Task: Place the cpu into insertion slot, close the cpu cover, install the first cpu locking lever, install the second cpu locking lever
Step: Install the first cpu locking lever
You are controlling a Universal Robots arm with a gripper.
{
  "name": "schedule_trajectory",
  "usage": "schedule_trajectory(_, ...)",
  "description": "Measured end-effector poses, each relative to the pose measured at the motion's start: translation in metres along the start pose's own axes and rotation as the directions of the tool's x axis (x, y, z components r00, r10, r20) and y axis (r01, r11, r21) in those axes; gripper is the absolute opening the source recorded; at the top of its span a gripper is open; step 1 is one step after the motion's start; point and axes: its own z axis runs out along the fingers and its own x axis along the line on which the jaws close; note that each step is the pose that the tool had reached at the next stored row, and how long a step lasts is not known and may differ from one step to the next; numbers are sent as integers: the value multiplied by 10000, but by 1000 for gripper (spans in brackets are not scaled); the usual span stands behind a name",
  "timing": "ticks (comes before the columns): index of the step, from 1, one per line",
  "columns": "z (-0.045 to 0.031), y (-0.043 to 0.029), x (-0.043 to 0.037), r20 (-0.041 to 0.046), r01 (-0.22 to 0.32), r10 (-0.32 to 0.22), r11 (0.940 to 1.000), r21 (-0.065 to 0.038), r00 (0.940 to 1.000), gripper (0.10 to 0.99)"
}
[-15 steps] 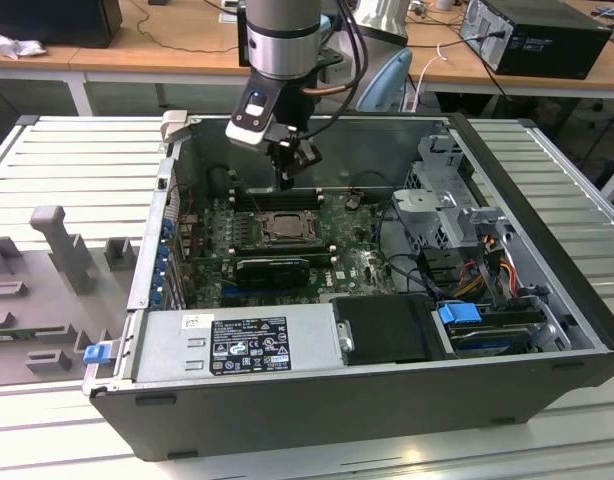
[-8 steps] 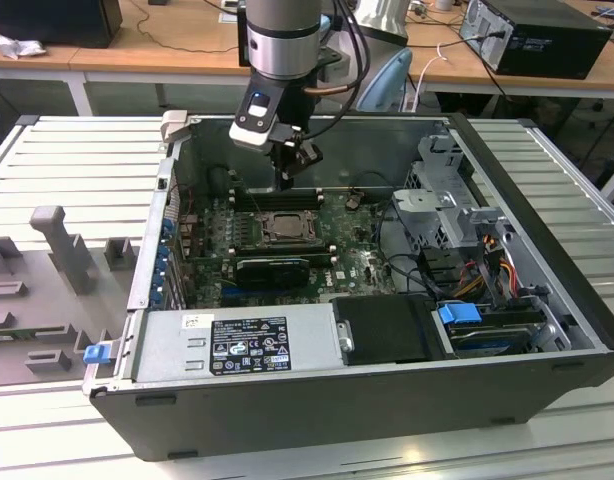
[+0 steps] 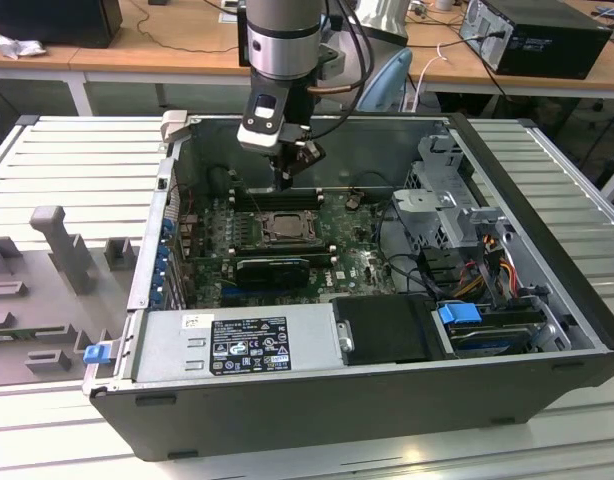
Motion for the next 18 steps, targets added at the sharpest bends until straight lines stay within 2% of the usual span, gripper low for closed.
schedule_trajectory(8, 0, 0, 0, -56, 887, -886, 9961, 20, 9960, 106)
schedule_trajectory(18, 0, 0, 0, -88, 1387, -1387, 9903, 30, 9903, 106)
